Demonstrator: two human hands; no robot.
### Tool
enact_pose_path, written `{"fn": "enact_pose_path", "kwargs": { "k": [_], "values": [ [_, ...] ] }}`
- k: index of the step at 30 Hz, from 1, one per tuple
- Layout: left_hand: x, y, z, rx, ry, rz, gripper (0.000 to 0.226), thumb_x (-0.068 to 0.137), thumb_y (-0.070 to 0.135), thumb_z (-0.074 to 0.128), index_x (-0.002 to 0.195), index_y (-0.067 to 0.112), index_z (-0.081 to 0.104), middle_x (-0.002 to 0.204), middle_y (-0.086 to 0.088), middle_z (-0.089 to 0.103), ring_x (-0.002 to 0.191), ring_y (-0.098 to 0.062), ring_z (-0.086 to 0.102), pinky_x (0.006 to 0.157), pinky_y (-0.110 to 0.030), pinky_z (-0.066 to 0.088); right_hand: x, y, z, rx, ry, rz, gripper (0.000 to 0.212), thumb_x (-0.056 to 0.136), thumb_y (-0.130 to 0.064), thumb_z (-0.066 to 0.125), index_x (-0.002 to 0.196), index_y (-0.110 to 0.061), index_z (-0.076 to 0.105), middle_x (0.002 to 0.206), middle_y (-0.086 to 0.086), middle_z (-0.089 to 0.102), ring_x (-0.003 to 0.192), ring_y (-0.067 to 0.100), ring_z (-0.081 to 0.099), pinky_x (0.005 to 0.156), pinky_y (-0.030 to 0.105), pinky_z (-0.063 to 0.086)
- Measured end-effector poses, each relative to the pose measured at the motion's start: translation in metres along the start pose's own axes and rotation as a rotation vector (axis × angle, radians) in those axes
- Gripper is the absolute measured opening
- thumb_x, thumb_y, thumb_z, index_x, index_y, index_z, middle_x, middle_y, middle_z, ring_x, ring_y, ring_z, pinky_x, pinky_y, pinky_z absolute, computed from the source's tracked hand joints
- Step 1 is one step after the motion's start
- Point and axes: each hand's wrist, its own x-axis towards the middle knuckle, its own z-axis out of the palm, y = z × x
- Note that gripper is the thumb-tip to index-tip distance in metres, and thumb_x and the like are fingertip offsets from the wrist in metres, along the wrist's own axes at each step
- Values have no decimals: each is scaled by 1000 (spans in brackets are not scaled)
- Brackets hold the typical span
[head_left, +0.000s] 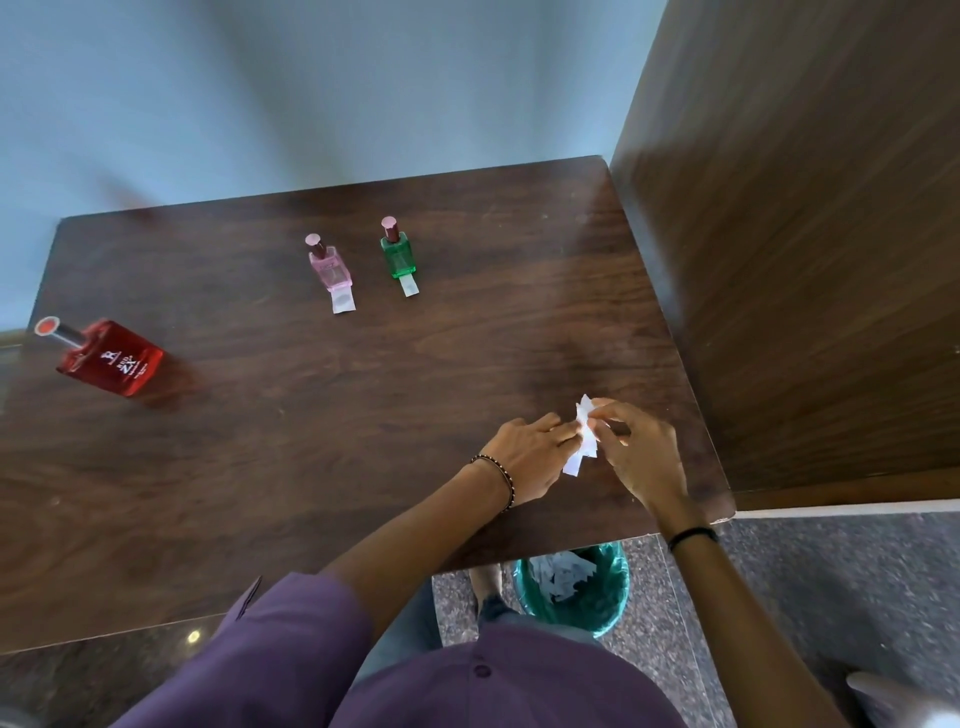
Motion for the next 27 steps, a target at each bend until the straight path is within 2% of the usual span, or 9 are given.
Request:
{"fn": "enact_pose_path", "kwargs": {
  "k": [3,5,7,8,14,19,23,26,27],
  "values": [
    [2,2,-3,14,-26,-9,39,98,20,50,136,15,46,158,3,33,126,-17,44,70,-32,45,1,0,-3,41,45,120,11,98,-13,68,106,-10,76,101,0,79,81,2,68,67,-1,44],
    [4,2,-5,32,-38,-6,40,98,21,52,137,15,44,160,3,30,126,-17,43,68,-31,43,2,0,-4,34,59,152,12,100,-17,66,104,-11,75,99,0,78,84,6,69,71,6,47],
    [6,3,-6,41,-44,-6,43,98,22,54,138,15,43,161,1,29,128,-18,42,73,-33,47,3,1,-5,32,64,171,13,100,-19,66,104,-10,74,99,0,78,89,13,71,78,22,52],
    [6,3,-7,42,-47,-9,44,98,22,54,139,14,43,161,1,29,129,-18,42,77,-35,48,4,1,-5,30,63,182,13,100,-20,65,104,-10,73,100,1,78,91,16,72,79,26,52],
    [11,8,-11,44,-55,-23,46,98,24,54,142,13,42,159,-2,35,131,-20,43,86,-38,48,9,-1,-3,-4,41,235,14,103,-16,58,107,-6,67,104,8,74,89,20,66,76,27,46],
    [11,7,-13,47,-62,-30,45,98,23,54,141,15,42,158,-1,37,131,-20,42,92,-39,48,10,0,-3,47,42,300,12,103,-17,55,104,-10,65,99,5,72,88,20,64,76,29,47],
    [11,11,-15,56,-61,-43,46,98,24,54,141,14,42,157,-2,38,132,-20,42,92,-38,46,7,1,2,151,103,366,8,103,-13,52,104,-11,60,102,8,75,90,21,69,77,31,52],
    [11,13,-15,65,-70,-55,48,99,26,54,143,14,40,158,0,36,133,-19,41,93,-37,45,6,1,0,383,146,419,8,104,-7,46,110,-5,52,100,9,77,85,16,78,78,39,64],
    [10,13,-14,65,-73,-56,49,98,26,54,143,14,39,158,0,36,134,-19,41,92,-37,45,6,2,-2,397,146,416,9,104,-6,46,110,-5,52,99,10,77,82,12,79,75,35,65]
  ]
}}
